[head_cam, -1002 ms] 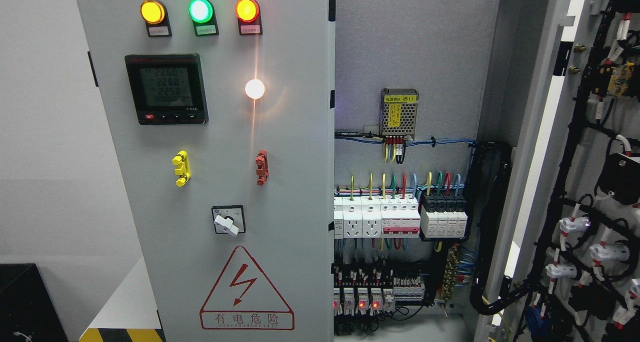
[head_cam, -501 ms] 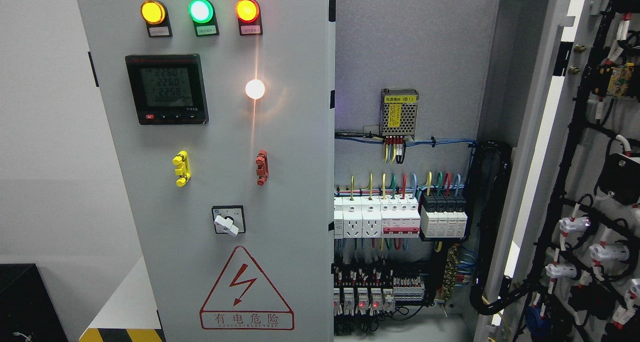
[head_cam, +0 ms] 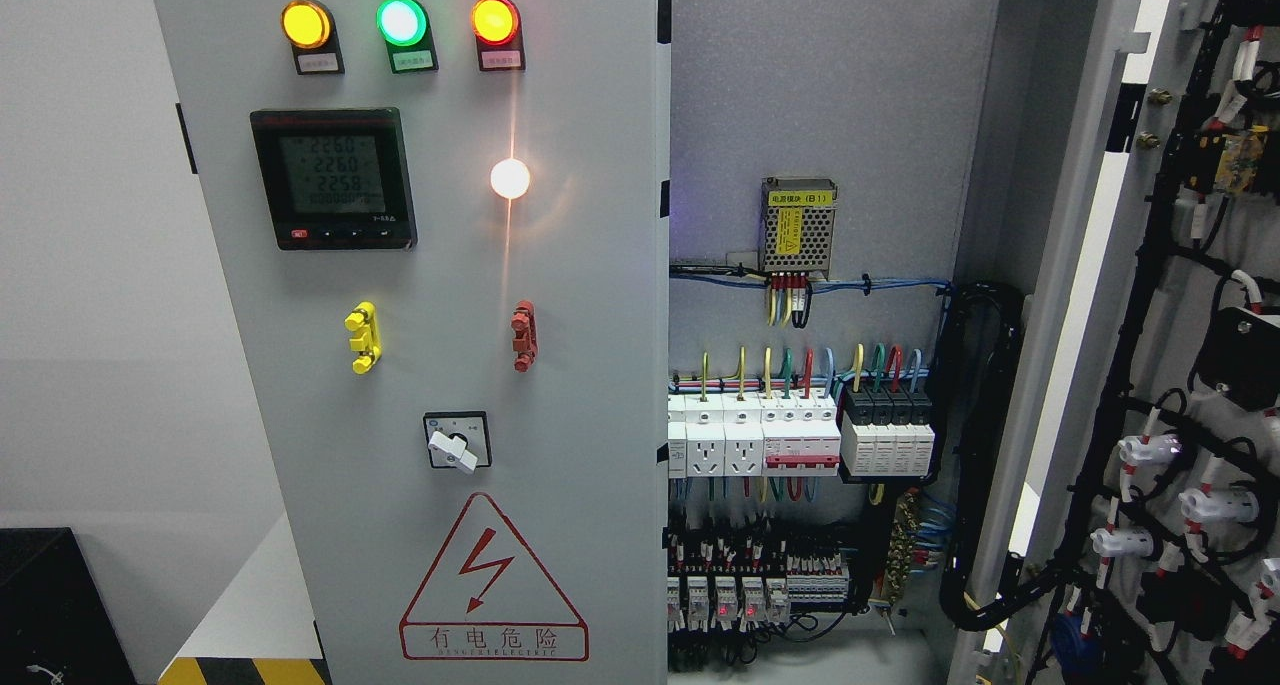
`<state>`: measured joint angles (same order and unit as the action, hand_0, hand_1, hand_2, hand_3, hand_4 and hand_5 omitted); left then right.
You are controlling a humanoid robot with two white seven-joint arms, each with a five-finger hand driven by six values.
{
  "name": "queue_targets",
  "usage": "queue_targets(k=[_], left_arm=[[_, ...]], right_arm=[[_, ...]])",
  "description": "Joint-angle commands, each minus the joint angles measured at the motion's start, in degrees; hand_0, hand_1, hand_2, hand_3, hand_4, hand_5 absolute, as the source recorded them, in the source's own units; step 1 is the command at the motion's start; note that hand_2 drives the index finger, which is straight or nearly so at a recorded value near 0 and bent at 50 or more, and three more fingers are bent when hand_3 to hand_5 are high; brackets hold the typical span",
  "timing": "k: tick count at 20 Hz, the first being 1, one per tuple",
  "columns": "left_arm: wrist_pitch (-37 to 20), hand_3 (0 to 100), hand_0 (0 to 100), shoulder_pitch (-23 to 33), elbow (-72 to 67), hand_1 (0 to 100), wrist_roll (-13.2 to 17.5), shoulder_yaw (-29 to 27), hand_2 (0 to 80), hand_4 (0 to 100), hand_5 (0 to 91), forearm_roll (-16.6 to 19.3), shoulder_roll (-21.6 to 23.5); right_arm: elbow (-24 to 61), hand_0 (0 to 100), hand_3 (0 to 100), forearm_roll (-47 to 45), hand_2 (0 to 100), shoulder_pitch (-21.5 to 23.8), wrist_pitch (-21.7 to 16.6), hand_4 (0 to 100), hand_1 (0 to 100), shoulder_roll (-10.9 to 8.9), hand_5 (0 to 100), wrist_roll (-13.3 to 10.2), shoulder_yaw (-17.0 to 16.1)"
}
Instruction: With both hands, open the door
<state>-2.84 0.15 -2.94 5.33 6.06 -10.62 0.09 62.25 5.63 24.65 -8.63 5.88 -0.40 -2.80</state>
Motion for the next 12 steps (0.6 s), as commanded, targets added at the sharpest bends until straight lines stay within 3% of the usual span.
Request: queue_targets(k=[1,5,12], left_arm=[[0.0,0,0,1.7,0.0,0,0.0,-0.2,0.0,0,0.0,0.0,-1.8],[0.0,0,0,1.7,0.0,0,0.0,-0.2,0.0,0,0.0,0.0,-2.4],[0.0,0,0,1.6,0.0,0,0.0,-0.3,0.0,0,0.0,0.0,-3.0]], right_arm=[[22.6,19,0,-0.6,0,1.4,-1.3,0,0,-0.17,0,0.0,2.3],[30.8,19,0,-3.8,0,3.4,-1.3,0,0,-0.87,0,0.0,8.1],[40.5,19,0,-4.4,0,2.2,-4.6,0,0,-1.22,0,0.0,10.7]])
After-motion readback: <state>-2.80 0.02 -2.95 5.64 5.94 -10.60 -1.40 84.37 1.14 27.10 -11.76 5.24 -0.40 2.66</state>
